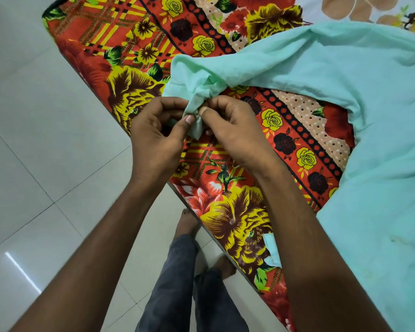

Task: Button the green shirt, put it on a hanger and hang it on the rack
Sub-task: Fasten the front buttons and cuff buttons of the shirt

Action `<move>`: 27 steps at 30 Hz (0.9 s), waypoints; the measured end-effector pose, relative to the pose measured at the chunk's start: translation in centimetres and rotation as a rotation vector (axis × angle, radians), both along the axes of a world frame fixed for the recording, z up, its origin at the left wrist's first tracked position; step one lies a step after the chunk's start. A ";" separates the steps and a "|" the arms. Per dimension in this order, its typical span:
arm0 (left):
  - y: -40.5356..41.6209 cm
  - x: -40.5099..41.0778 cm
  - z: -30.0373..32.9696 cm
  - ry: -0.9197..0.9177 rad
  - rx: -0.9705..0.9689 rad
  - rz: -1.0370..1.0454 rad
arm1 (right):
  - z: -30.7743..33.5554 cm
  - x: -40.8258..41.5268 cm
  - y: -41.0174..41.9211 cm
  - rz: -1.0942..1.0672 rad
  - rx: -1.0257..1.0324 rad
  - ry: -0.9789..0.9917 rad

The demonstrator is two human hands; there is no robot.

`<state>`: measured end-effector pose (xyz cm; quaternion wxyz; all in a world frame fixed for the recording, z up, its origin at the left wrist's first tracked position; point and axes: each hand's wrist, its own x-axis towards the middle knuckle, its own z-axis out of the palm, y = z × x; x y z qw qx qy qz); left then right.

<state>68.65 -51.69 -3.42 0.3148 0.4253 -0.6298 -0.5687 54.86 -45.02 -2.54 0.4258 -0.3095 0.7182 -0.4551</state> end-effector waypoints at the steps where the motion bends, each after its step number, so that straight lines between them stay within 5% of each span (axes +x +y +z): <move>1: 0.0 -0.1 0.1 -0.004 -0.013 -0.007 | 0.0 0.0 -0.1 -0.009 -0.002 0.006; 9: -0.5 -0.1 0.4 -0.110 -0.215 -0.094 | -0.4 0.1 0.4 -0.043 -0.096 0.159; 14: 0.0 -0.3 0.9 -0.157 -0.337 -0.079 | 0.2 -0.9 0.2 -0.034 -0.085 0.068; 19: 0.1 -0.3 0.9 -0.124 -0.336 -0.047 | 0.5 -1.7 -0.3 -0.026 0.018 -0.197; 27: -0.1 -0.8 0.5 -0.088 -0.242 0.030 | 0.2 0.8 0.3 -0.220 -0.146 -0.072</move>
